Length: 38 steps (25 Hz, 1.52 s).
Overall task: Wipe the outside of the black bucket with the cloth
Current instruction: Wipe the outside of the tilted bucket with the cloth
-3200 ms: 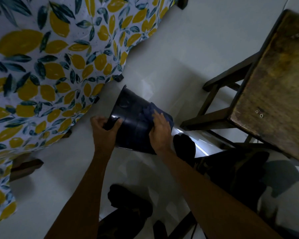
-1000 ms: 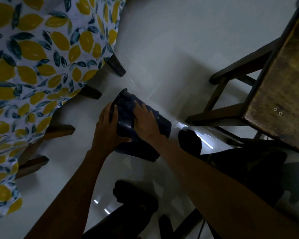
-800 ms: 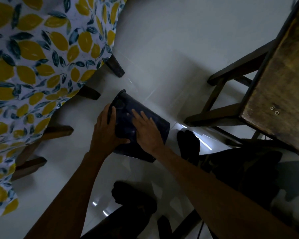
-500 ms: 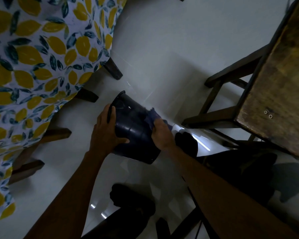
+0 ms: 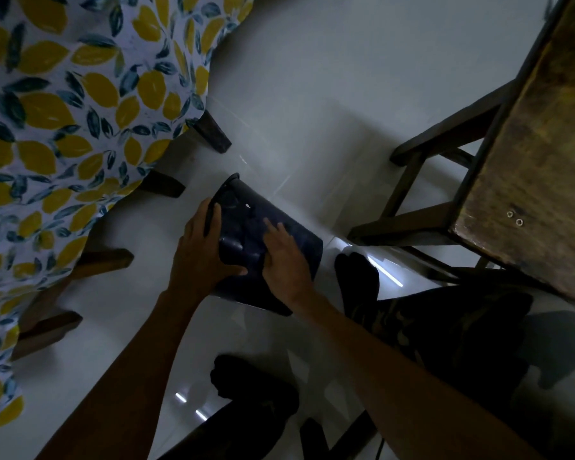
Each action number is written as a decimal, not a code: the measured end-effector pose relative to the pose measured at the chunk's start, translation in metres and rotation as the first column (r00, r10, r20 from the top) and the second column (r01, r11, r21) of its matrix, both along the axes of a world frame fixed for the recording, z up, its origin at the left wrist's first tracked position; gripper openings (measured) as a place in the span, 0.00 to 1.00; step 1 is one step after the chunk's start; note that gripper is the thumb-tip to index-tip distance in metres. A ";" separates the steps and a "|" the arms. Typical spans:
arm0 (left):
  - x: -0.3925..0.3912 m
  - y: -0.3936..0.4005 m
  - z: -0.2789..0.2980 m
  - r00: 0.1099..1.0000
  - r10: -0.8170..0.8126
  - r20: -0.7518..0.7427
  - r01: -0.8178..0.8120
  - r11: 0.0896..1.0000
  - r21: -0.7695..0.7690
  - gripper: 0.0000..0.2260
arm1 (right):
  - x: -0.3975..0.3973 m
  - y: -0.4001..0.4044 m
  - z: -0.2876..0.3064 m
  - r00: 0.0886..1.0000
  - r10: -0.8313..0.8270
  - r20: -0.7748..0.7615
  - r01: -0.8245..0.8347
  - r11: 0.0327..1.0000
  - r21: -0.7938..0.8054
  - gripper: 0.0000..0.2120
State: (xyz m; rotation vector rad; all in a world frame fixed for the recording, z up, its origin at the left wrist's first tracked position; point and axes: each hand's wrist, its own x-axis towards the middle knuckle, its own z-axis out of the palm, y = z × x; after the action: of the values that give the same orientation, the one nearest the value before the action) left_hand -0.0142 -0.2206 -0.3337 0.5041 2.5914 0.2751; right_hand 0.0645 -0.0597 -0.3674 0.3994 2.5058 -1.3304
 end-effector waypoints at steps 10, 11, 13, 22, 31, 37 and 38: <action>0.001 0.002 -0.005 0.999 -0.020 -0.044 0.024 0.996 0.083 0.60 | -0.057 0.010 -0.003 0.998 0.056 0.027 -0.055 0.998 -0.043 0.22; 0.002 0.001 -0.006 0.999 -0.018 -0.042 0.021 0.996 0.082 0.60 | -0.040 0.008 -0.004 0.996 0.085 -0.007 -0.085 0.996 -0.033 0.23; 0.003 0.001 -0.004 0.999 -0.024 -0.038 0.027 0.996 0.082 0.60 | -0.024 0.009 0.000 0.992 0.121 -0.047 -0.121 0.993 0.010 0.25; 0.000 0.005 -0.004 0.998 -0.024 -0.050 0.028 0.996 0.089 0.61 | -0.039 0.002 -0.004 0.996 0.082 0.029 -0.080 0.996 -0.049 0.25; -0.002 0.008 -0.006 0.995 -0.090 -0.035 0.091 0.995 0.028 0.58 | -0.068 0.031 -0.028 0.992 0.088 0.090 -0.089 0.996 0.008 0.24; 0.002 0.009 -0.005 0.993 -0.100 -0.071 0.096 0.994 -0.047 0.57 | 0.054 0.045 -0.035 0.999 0.042 0.008 -0.043 0.953 0.298 0.26; 0.004 0.008 -0.006 0.993 -0.096 -0.068 0.093 0.995 -0.042 0.57 | 0.069 0.041 -0.033 0.999 0.034 -0.005 -0.031 0.943 0.331 0.24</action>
State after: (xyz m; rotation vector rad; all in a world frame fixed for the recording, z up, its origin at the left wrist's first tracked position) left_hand -0.0103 -0.2128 -0.3393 0.6305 2.6252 0.1776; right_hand 0.1335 -0.0186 -0.4007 0.4178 2.7363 -0.8973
